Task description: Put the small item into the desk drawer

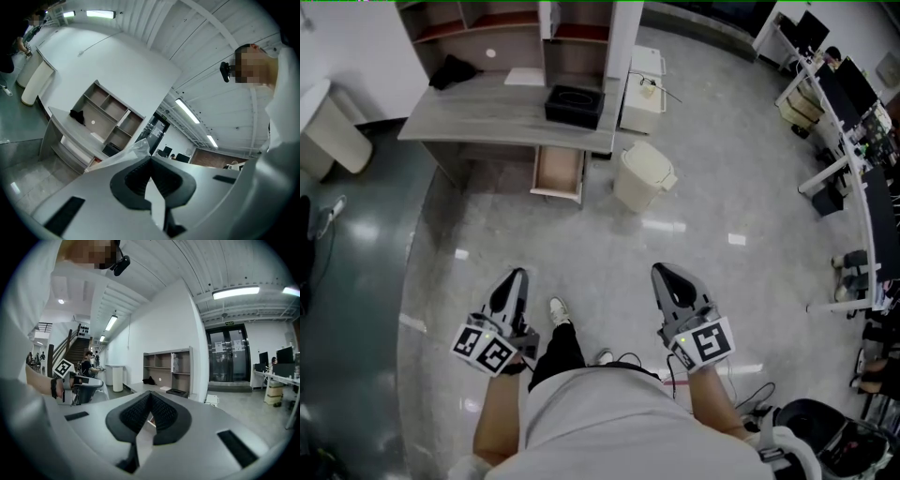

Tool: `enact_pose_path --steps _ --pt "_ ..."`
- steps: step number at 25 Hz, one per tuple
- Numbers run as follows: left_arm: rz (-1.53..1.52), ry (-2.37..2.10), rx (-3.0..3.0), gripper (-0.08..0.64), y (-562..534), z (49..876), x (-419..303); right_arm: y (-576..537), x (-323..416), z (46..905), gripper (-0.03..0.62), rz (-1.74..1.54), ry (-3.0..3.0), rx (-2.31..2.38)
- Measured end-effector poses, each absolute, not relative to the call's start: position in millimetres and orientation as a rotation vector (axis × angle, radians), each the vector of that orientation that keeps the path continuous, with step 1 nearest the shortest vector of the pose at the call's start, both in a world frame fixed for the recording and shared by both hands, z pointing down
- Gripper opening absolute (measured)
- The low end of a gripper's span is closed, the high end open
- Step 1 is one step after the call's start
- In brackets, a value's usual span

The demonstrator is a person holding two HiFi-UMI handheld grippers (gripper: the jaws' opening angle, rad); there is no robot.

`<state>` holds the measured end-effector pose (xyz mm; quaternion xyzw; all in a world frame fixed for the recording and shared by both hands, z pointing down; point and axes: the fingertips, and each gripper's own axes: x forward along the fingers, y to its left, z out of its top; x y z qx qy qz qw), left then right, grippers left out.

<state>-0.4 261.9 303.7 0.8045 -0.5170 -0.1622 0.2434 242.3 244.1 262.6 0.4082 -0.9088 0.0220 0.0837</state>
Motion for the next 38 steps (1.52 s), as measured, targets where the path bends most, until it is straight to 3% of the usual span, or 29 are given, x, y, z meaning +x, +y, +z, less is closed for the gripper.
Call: enact_pose_path --steps 8,18,27,38 --pt "-0.438 -1.345 2.196 0.017 152 307 -82 135 138 244 0.023 0.025 -2.701 1.204" --pt "-0.484 -1.279 2.17 0.017 94 323 -143 84 61 244 0.023 0.003 -2.656 1.159" --pt "-0.475 -1.239 2.206 0.017 55 315 -143 44 46 228 0.021 -0.043 -2.678 1.184" --pt "-0.449 -1.261 2.25 0.017 -32 296 -90 -57 94 226 0.023 -0.005 -2.754 1.193"
